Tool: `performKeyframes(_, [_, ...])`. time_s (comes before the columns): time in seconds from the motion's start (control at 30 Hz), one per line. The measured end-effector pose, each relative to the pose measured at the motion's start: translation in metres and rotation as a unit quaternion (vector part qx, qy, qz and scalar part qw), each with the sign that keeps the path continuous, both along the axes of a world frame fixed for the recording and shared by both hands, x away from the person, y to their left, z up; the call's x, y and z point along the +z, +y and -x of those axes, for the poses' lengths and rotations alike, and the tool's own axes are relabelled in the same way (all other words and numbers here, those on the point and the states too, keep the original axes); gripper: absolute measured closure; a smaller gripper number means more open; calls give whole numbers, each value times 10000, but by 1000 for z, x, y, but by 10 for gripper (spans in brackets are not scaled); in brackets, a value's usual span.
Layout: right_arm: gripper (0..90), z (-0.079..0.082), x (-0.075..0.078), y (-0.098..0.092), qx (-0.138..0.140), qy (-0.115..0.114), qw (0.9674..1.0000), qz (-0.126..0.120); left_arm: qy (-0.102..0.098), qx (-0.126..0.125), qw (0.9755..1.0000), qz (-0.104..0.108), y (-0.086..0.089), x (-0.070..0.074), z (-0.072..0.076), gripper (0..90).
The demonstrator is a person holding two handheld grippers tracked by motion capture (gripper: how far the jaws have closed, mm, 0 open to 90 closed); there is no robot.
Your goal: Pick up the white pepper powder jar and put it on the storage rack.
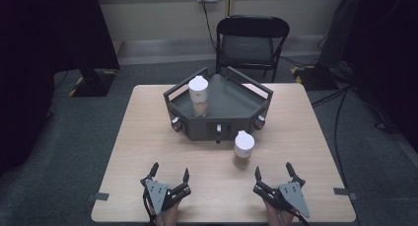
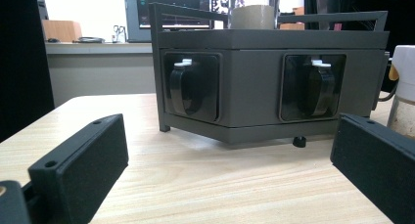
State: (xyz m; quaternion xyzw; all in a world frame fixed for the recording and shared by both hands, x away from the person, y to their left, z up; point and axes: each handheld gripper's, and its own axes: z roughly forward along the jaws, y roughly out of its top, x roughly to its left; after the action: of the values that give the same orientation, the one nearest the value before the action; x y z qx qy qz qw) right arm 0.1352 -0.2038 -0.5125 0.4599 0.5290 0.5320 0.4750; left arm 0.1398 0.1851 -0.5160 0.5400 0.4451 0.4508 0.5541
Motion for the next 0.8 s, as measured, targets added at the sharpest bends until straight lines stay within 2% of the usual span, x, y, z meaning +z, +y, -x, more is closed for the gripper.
performKeyframes(0.3, [0,0,-1,-2,57,-16,10000,-8,2,0,10000,0,0,0,0,0])
performKeyframes(0.67, [0,-3,6,-8,214,155,9996,-23,3,2,10000,-3,0,0,0,0])
performKeyframes(0.8, [0,-3,9,-12,285,161,9994,-134,3,17,10000,-3,0,0,0,0])
